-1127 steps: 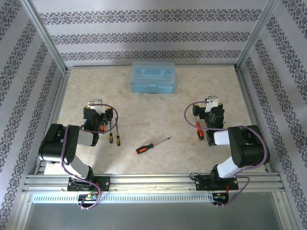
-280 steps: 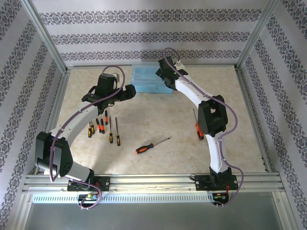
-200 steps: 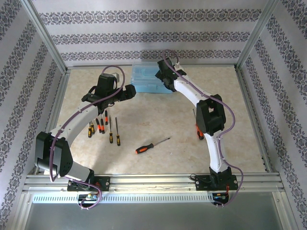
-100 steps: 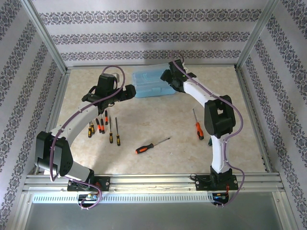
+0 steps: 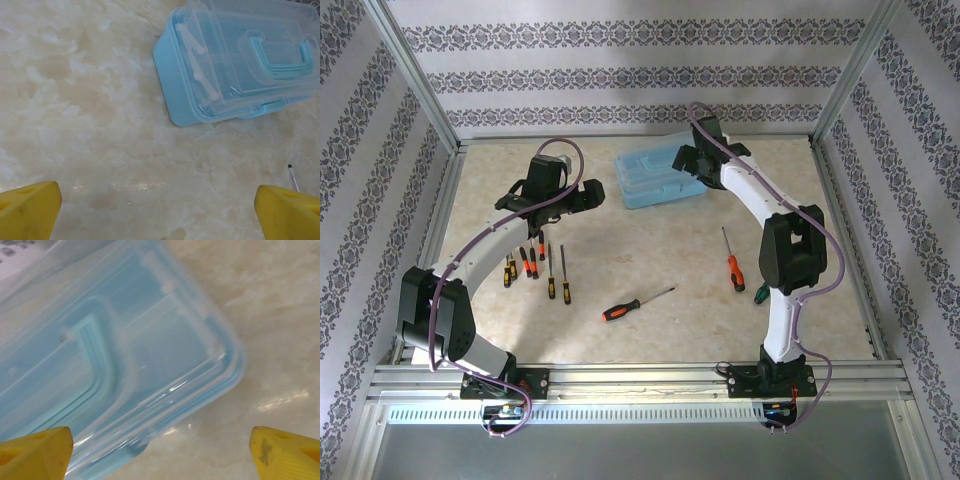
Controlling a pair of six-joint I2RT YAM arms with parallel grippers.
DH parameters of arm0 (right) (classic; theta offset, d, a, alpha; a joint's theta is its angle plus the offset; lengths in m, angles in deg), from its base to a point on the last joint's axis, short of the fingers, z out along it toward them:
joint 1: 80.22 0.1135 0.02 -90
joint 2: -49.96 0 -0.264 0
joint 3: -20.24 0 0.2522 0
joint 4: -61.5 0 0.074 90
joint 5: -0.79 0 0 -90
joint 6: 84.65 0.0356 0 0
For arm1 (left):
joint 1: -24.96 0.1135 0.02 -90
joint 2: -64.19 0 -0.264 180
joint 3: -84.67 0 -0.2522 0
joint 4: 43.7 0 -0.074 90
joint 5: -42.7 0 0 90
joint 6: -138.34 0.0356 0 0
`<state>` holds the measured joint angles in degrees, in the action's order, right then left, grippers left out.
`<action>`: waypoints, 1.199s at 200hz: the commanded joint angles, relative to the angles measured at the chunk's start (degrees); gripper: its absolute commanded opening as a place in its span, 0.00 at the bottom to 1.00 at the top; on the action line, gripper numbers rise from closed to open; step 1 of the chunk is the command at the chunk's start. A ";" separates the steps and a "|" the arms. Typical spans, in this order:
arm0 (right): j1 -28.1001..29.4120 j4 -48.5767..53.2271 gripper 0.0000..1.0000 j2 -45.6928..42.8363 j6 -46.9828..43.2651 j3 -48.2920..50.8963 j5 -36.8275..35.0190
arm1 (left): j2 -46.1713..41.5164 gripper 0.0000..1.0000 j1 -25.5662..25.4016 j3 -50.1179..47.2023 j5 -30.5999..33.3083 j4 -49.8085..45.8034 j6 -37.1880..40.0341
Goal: Pack the tool kit
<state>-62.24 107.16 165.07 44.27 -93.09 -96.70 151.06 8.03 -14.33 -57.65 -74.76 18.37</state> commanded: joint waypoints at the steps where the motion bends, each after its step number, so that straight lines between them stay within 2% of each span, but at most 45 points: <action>1: 2.12 -0.56 0.92 -0.65 4.91 1.20 -1.84 | -0.12 0.99 -0.87 1.15 -0.65 0.24 0.69; 47: 2.97 -0.35 0.92 3.91 14.92 -1.61 -1.00 | -0.38 0.99 -0.87 0.88 -0.83 0.51 0.62; 66: 3.60 -0.34 0.92 5.35 16.27 -1.75 -1.82 | -0.45 0.99 -0.83 0.93 -0.81 0.53 0.78; 91: 3.86 0.31 0.87 7.53 15.47 -2.93 -0.29 | -0.79 0.99 -0.89 0.97 -0.99 0.59 0.80; 121: 4.00 -2.63 0.83 5.84 11.43 1.05 1.67 | -0.77 0.99 -0.85 0.98 -1.08 0.61 0.84; 143: 3.73 -5.36 0.81 4.65 6.20 3.56 6.15 | -0.56 0.99 -0.90 1.14 -1.29 0.69 0.97; 184: 3.82 -3.00 0.78 3.57 -6.06 4.37 9.66 | 0.11 0.99 -0.86 1.12 -1.38 0.60 1.03; 240: 3.13 -1.06 0.77 -0.49 -13.61 9.55 11.81 | 0.85 0.99 -0.88 1.14 -1.35 0.51 1.23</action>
<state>-59.22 98.38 165.70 38.32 -87.49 -88.43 151.28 8.03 -14.33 -58.29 -74.76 18.39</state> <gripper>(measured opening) 0.773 0.989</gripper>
